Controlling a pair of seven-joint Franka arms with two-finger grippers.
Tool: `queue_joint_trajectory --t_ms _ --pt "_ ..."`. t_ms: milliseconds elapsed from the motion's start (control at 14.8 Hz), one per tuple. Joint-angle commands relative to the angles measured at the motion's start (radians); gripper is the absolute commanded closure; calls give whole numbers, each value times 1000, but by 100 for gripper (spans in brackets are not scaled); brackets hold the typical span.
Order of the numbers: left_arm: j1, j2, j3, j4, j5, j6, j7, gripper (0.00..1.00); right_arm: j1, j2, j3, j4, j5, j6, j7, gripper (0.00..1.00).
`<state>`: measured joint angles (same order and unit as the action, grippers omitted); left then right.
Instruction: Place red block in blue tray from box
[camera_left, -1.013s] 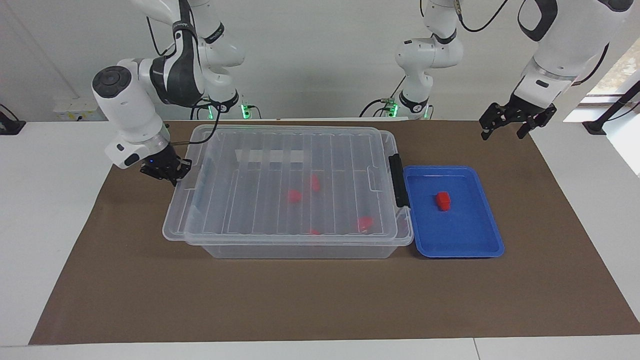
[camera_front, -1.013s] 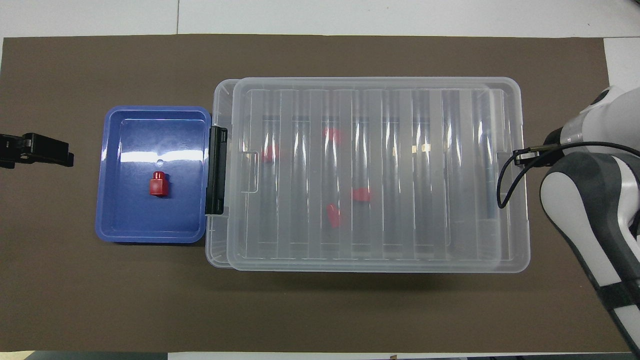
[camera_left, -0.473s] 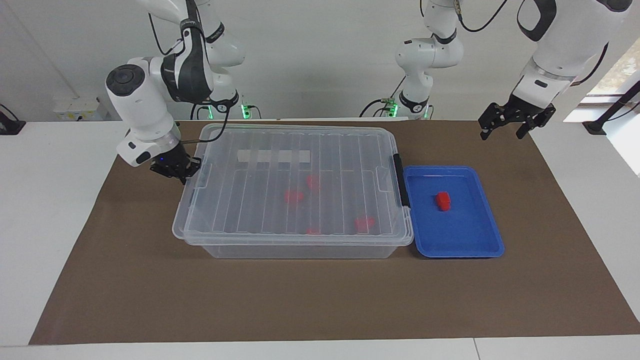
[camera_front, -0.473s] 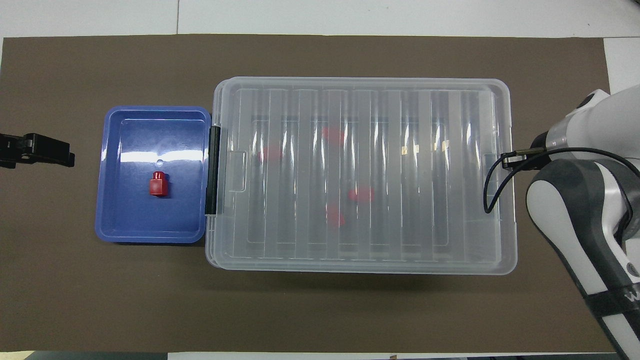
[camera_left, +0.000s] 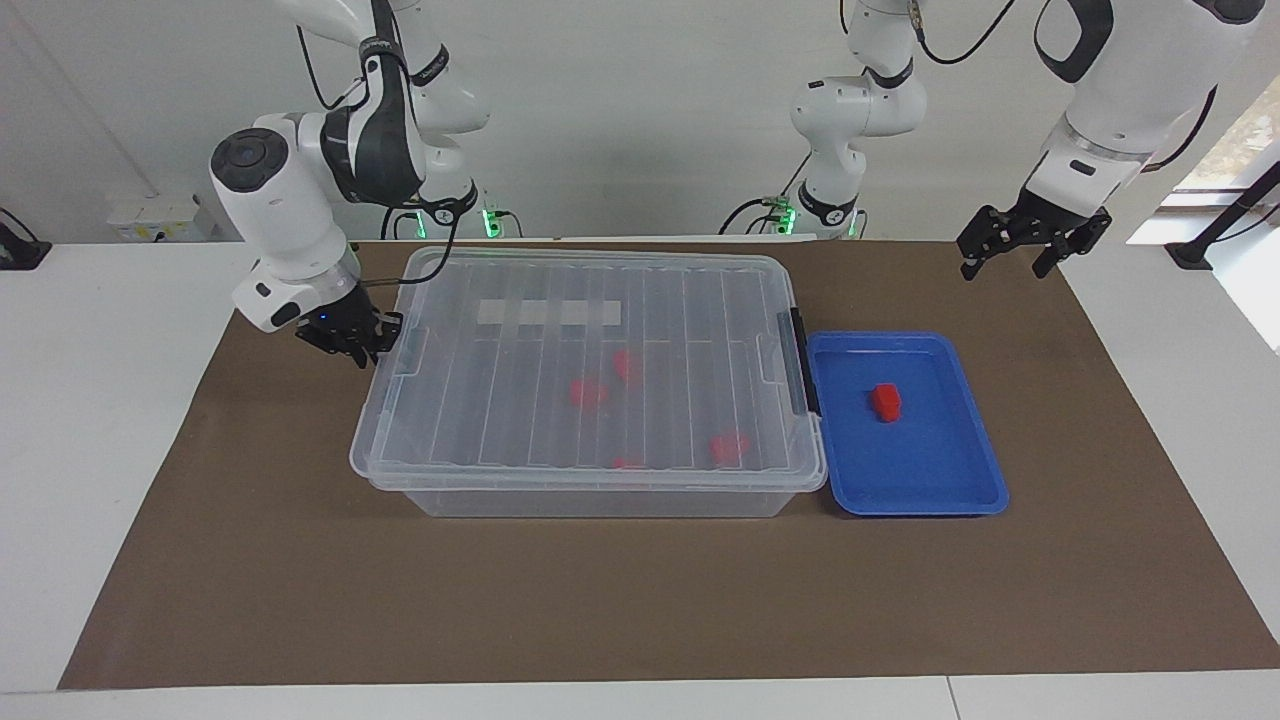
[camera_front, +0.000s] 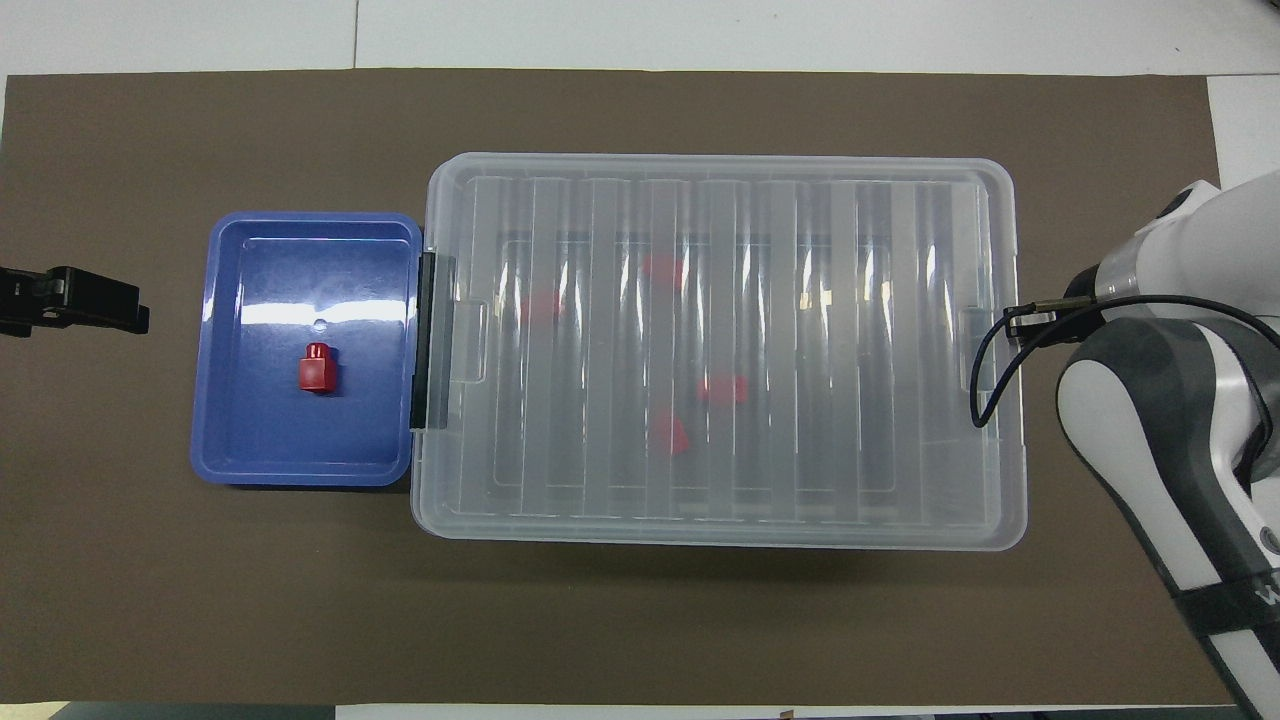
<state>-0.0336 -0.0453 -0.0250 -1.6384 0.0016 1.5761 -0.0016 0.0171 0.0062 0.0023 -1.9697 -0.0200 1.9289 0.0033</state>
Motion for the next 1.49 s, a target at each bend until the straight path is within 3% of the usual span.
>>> queue_joint_trajectory --t_ms 0,68,608,945,1418 --pt "8 -24 -3 -24 -12 4 11 0 -2 6 5 69 9 -76 23 11" --pt "4 -24 -3 -26 -12 7 11 0 -2 3 5 92 8 -100 23 0" --pt "0 -28 -3 -34 -12 4 8 0 -12 -37 1 275 -6 -375 12 0" --pt "11 -28 -1 -34 -12 4 8 0 -15 -69 -7 279 6 -435 11 0" --pt "11 -28 -1 -34 -12 4 8 0 -15 -64 -13 279 8 -426 33 0"
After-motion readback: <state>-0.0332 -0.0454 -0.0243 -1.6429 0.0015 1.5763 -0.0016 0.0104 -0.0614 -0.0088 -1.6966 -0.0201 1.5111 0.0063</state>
